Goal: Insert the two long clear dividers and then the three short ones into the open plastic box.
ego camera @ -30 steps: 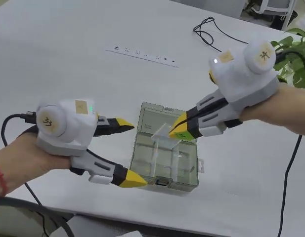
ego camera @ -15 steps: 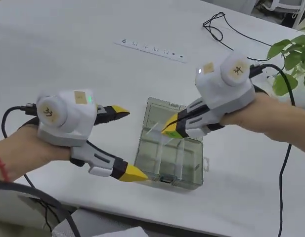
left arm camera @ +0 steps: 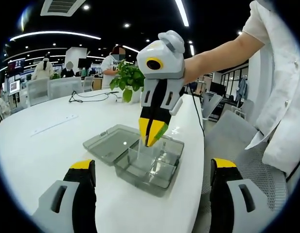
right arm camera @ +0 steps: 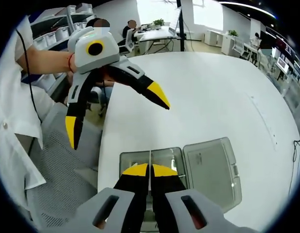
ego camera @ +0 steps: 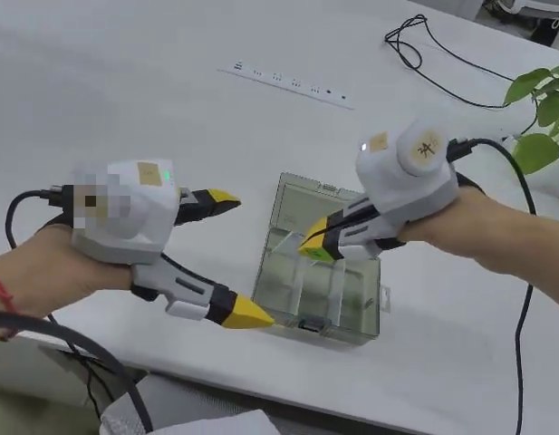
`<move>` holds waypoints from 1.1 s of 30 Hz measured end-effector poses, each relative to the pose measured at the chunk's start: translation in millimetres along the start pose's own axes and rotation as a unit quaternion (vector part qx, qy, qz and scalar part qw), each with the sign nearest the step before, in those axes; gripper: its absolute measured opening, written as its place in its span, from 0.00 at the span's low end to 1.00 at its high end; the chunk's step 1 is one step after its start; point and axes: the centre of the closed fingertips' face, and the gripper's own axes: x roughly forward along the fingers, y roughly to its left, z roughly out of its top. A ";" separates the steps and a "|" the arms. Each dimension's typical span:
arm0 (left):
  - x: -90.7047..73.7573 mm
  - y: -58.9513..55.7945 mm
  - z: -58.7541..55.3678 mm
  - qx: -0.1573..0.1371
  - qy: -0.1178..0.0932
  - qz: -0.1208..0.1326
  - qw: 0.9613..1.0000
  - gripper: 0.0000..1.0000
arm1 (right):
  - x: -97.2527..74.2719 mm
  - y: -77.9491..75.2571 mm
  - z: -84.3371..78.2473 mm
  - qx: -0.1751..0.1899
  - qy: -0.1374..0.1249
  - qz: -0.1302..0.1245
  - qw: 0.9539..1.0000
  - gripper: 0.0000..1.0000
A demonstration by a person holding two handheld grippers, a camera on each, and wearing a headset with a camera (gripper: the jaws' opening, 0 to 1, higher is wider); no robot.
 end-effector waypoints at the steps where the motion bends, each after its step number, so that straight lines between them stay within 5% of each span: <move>1: -0.1 0.1 -0.1 0.000 0.000 0.000 1.000 1.00 | 0.2 0.0 -0.1 0.001 0.000 0.000 1.000 0.03; 18: 0.0 -0.4 -3.8 -0.004 -0.001 0.001 1.000 1.00 | 14.8 -2.5 -2.2 -0.040 0.017 -0.008 0.999 0.02; 33: -2.2 -0.3 -4.4 -0.004 0.000 0.003 1.000 1.00 | 40.4 -6.6 -14.6 -0.035 0.037 -0.004 0.999 0.02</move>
